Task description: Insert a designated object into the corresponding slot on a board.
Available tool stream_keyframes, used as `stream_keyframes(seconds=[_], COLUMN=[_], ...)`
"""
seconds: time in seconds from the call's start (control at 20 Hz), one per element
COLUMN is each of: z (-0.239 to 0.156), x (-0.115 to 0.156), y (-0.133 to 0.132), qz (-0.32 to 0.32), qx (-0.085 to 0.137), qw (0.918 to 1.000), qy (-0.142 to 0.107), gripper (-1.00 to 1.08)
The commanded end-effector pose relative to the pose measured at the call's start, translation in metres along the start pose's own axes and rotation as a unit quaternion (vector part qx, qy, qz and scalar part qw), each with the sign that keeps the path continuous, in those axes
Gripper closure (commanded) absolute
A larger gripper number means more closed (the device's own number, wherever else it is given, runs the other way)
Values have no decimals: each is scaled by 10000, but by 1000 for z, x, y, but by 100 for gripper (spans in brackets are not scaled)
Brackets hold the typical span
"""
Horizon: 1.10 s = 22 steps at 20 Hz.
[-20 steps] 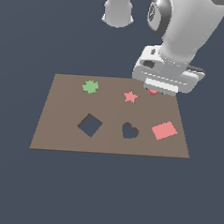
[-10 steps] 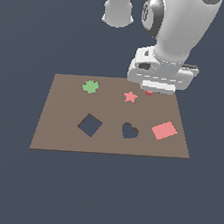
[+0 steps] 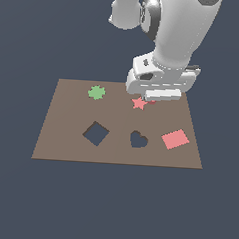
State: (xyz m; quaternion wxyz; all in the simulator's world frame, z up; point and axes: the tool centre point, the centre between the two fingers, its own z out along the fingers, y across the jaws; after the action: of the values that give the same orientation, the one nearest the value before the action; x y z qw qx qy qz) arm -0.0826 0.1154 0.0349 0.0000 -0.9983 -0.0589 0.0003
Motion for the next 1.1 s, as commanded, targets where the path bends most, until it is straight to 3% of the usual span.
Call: stream_keyframes(seconds=[0.0, 0.3, 0.55, 0.8, 1.05], z=[-1, -1, -2, -3, -4], x=[3, 15, 28, 44, 63], y=[9, 31, 47, 60, 71], qz=[-418, -1438, -2290, -3142, -3989], qx=[-1, -1, -2, -3, -4], qw=[9991, 9896, 9734, 9494, 9170], qy=[3, 4, 4, 4, 4], gripper=[108, 108, 108, 108, 108])
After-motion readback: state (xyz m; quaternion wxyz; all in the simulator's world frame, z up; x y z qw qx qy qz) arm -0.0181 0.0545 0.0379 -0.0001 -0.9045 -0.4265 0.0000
